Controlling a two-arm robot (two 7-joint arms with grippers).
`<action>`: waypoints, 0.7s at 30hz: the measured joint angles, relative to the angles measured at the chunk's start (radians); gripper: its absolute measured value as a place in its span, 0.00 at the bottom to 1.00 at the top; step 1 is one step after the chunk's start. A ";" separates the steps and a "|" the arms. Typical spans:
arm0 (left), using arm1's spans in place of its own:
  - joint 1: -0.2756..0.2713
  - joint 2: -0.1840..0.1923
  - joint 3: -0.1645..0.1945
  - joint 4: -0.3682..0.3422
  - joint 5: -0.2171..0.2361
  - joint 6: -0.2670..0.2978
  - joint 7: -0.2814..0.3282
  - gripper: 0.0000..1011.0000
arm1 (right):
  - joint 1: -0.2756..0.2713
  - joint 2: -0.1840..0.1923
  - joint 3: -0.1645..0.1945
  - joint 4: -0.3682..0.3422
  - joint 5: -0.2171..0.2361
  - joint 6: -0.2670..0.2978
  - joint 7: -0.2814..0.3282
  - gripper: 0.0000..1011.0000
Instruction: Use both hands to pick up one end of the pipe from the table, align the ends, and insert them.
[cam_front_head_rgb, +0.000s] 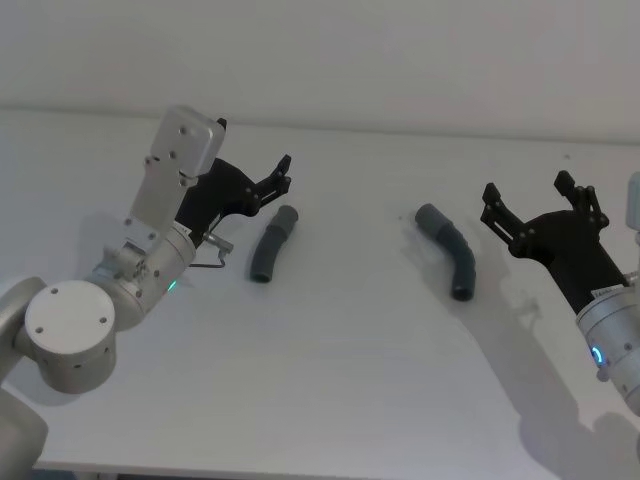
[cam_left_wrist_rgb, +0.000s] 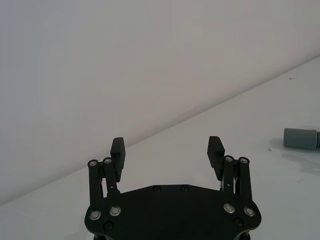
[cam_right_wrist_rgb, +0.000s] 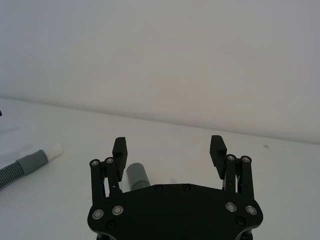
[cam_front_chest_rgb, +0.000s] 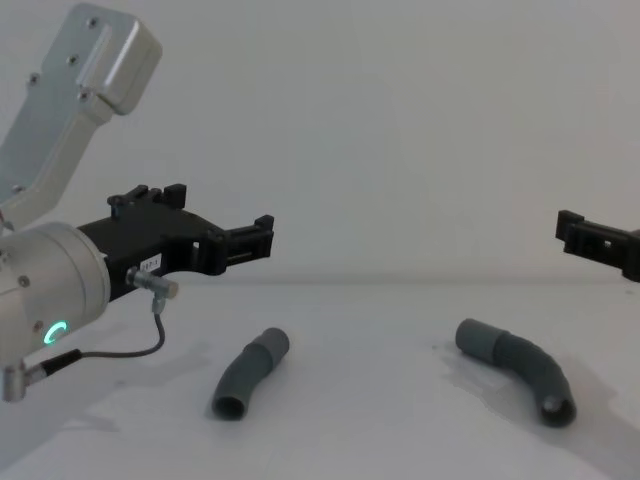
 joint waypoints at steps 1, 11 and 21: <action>0.000 0.000 0.000 0.000 0.000 0.000 0.000 0.99 | 0.000 0.000 0.000 0.000 0.000 0.000 0.000 0.99; 0.001 -0.002 0.000 -0.009 0.000 0.021 0.001 0.99 | 0.000 0.000 0.000 0.000 0.000 0.000 0.000 0.99; 0.001 0.000 0.001 -0.075 -0.015 0.166 -0.006 0.99 | 0.000 0.000 0.000 0.000 0.000 0.000 0.000 0.99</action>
